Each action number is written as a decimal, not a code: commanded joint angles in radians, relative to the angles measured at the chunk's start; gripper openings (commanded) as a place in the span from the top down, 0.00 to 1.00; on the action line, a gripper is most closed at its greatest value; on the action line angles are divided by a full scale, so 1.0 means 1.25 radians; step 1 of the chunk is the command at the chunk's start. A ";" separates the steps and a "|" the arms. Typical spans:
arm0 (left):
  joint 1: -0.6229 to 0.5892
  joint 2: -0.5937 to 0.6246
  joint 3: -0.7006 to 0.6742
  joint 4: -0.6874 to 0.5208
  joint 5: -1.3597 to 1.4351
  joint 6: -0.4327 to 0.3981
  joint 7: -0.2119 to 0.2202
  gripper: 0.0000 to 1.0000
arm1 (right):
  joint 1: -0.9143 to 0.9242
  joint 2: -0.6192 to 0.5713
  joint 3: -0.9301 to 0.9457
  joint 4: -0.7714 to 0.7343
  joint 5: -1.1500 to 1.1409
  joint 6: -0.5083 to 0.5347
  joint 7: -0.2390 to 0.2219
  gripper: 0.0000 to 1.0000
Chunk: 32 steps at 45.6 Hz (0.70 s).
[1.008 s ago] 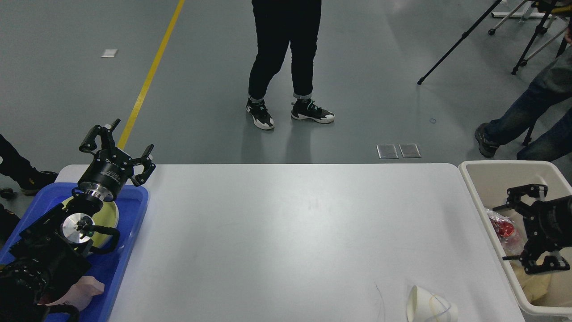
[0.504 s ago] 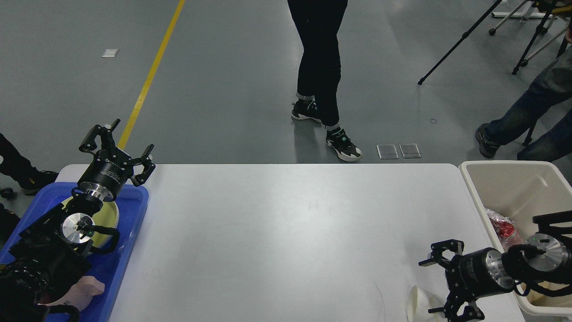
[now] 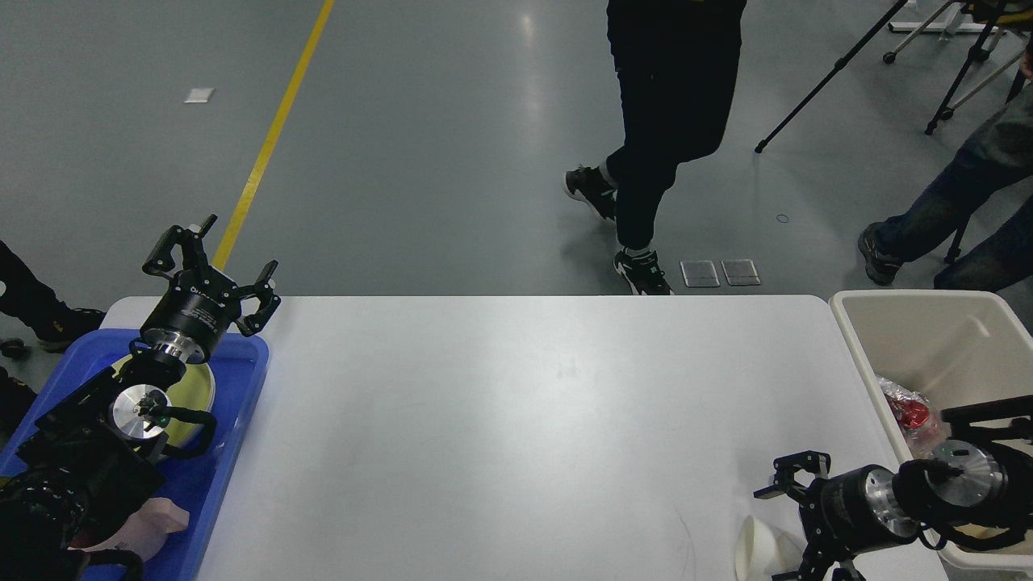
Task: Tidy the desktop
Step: 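Lower the right gripper to the white paper cup and grasp it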
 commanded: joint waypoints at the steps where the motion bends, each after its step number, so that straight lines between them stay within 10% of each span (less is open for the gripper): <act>1: 0.000 0.000 0.000 0.000 0.000 0.000 0.000 0.04 | -0.009 0.005 0.000 -0.003 0.000 -0.003 0.000 0.00; 5: 0.000 0.000 0.000 0.000 0.000 0.000 0.000 0.04 | -0.009 0.005 0.000 -0.003 -0.001 -0.017 0.000 0.07; 15: 0.000 0.000 0.000 0.000 0.000 0.000 0.000 0.04 | -0.009 0.008 0.000 -0.002 -0.023 -0.040 0.000 0.66; 32: 0.000 0.000 0.000 0.000 -0.001 0.000 0.000 0.04 | 0.029 0.000 0.049 -0.002 -0.038 -0.051 0.002 0.66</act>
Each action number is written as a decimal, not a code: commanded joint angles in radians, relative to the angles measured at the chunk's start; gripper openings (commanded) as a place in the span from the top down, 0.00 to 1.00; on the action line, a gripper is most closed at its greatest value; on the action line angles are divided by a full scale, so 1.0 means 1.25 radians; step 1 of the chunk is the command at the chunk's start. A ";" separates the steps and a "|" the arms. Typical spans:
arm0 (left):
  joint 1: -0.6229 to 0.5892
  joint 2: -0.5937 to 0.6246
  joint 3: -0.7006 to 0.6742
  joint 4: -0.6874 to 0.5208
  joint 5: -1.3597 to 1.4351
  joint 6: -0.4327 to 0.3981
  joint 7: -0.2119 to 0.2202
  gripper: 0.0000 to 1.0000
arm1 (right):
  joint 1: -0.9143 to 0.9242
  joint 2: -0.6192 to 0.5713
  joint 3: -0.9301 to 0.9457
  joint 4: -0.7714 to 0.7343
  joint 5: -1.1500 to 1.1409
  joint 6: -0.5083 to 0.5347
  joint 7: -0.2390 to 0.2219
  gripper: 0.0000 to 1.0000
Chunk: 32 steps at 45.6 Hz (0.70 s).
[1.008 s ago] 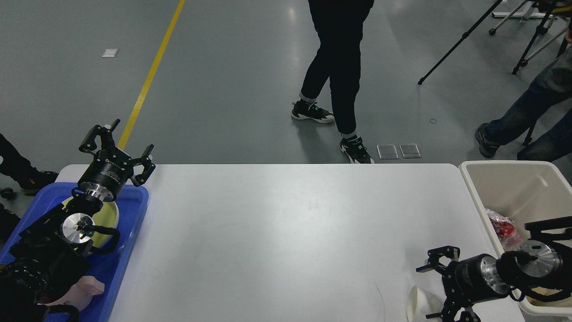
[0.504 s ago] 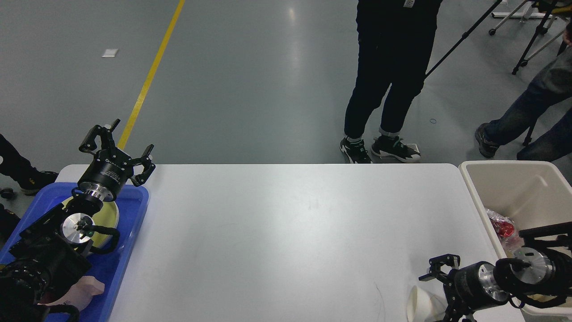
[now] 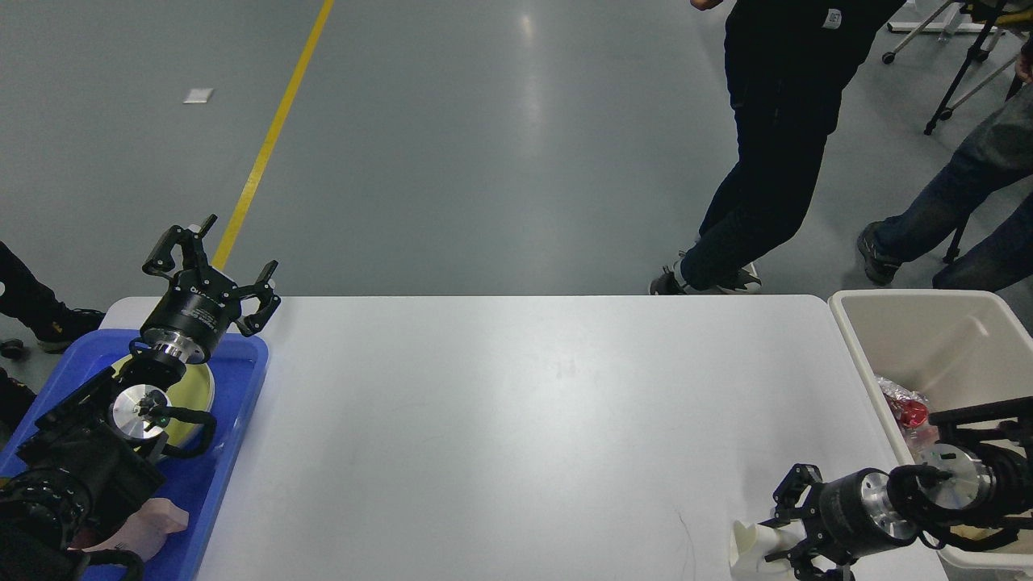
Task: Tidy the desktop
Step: 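Lower the right gripper to the white paper cup and grasp it, then lift the white paper cup and drop it into the bin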
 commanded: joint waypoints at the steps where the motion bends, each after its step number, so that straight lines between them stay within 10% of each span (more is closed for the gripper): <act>1: 0.000 0.000 0.000 0.000 0.000 0.000 0.000 0.04 | 0.030 -0.009 0.036 0.000 -0.001 0.000 -0.004 0.66; 32: 0.000 0.000 0.000 0.000 0.000 0.000 0.000 0.04 | 0.526 -0.193 -0.003 0.002 -0.101 0.093 -0.058 0.65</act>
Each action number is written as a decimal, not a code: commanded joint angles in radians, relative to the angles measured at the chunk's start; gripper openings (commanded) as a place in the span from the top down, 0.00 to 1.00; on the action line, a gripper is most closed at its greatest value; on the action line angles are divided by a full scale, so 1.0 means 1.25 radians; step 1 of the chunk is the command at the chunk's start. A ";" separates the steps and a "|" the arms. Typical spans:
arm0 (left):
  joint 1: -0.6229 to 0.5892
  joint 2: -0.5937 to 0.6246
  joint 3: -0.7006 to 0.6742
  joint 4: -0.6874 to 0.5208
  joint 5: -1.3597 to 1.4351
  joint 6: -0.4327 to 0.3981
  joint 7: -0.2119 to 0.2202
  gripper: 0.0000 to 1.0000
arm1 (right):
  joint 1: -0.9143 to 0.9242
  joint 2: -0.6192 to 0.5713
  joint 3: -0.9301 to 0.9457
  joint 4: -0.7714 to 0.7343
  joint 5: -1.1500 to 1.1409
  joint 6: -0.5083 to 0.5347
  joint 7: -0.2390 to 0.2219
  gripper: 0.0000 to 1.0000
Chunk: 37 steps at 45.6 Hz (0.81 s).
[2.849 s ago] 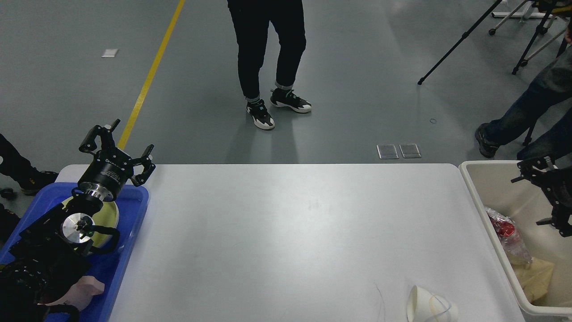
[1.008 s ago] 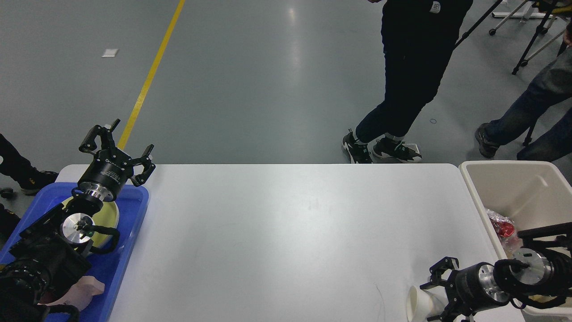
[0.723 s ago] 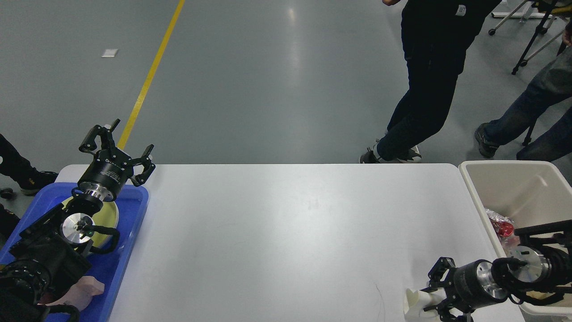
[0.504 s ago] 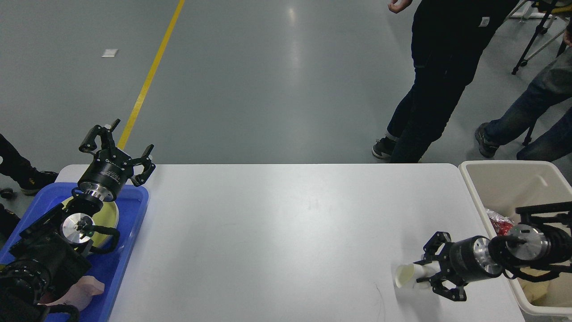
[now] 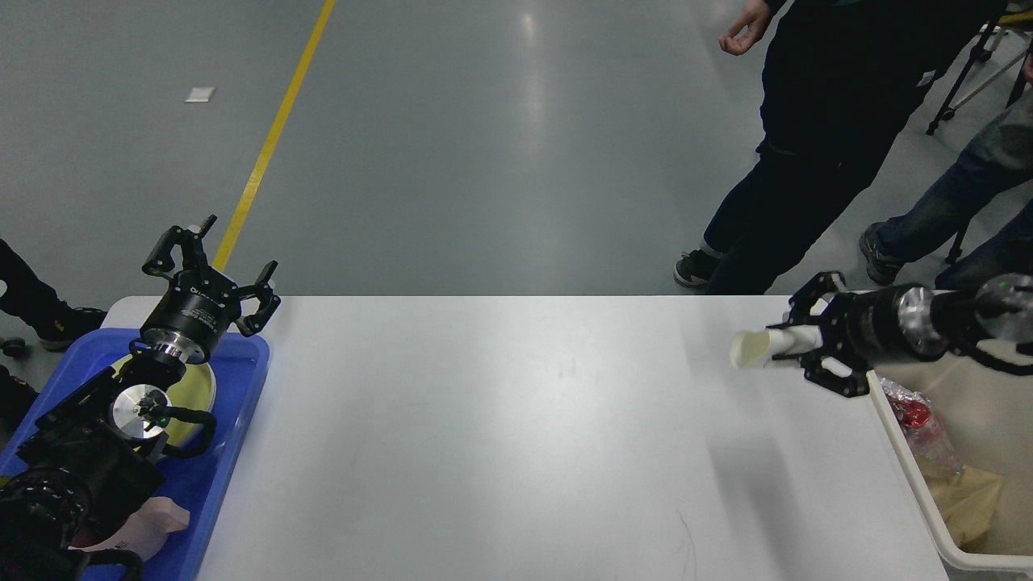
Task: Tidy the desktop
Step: 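Lift the white paper cup and drop it into the bin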
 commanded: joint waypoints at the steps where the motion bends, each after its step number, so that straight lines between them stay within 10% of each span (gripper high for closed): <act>1: 0.000 0.000 0.000 0.000 0.000 0.000 0.000 0.04 | 0.130 -0.041 -0.027 -0.001 -0.001 0.033 -0.028 0.65; 15: 0.000 0.000 0.000 0.000 0.000 0.000 0.000 0.04 | 0.184 -0.055 -0.054 -0.039 -0.050 0.038 -0.029 0.64; 37: 0.000 0.000 0.000 0.000 0.000 0.000 0.000 0.04 | -0.265 0.075 -0.033 -0.473 -0.096 -0.052 -0.023 0.49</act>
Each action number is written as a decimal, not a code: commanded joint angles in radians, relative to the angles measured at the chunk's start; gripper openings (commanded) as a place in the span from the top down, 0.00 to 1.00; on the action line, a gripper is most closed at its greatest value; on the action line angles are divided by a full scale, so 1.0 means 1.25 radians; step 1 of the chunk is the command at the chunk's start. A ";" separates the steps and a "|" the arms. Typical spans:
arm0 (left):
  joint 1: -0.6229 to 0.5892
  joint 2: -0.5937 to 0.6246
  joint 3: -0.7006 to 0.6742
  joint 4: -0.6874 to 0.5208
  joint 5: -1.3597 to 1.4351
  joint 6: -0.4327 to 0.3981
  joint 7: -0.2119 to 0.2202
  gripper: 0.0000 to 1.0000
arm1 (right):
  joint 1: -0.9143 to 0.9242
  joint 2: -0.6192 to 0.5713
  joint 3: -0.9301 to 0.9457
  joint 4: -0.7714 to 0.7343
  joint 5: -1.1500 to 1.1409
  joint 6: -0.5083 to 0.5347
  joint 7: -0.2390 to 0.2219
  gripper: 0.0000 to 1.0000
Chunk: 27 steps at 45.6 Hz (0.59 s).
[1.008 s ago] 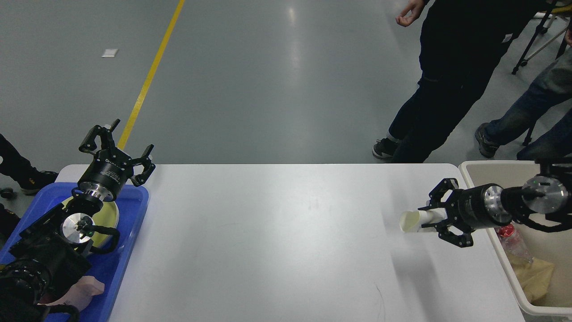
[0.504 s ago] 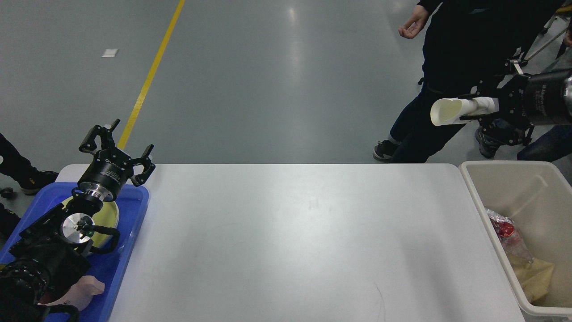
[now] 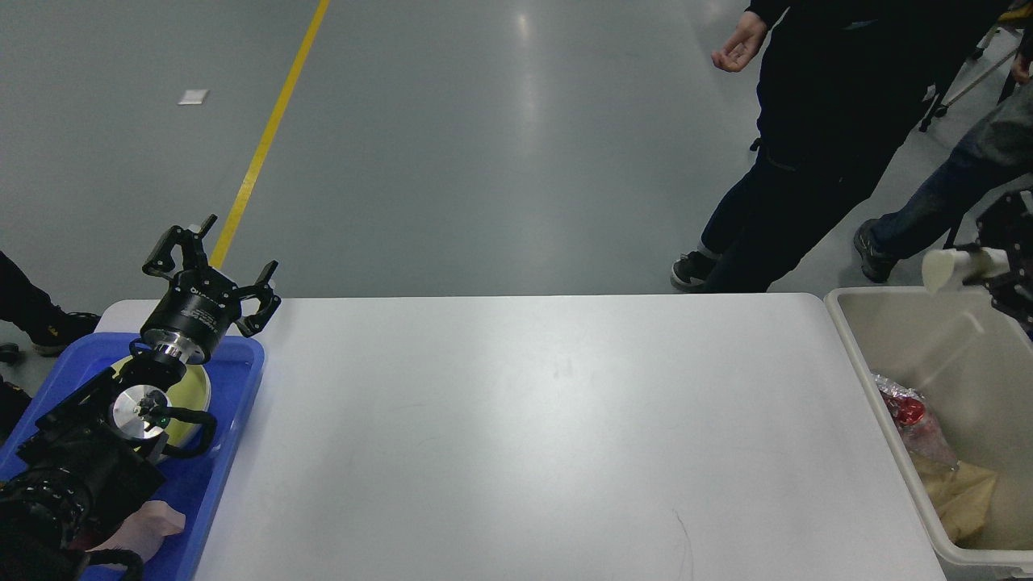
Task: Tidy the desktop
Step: 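Lift the white paper cup and drop it into the bin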
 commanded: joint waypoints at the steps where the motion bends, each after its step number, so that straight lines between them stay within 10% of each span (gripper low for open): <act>1: 0.000 0.000 0.000 0.000 -0.001 0.000 0.000 0.04 | -0.105 0.049 0.014 -0.081 0.000 -0.016 0.002 0.45; 9: 0.000 0.000 0.000 0.000 0.001 0.000 0.000 0.04 | -0.229 0.118 0.040 -0.189 -0.003 -0.048 0.004 0.00; 27: 0.000 0.000 0.000 0.000 0.001 0.000 -0.001 0.04 | -0.327 0.206 0.224 -0.328 -0.004 -0.062 0.009 0.00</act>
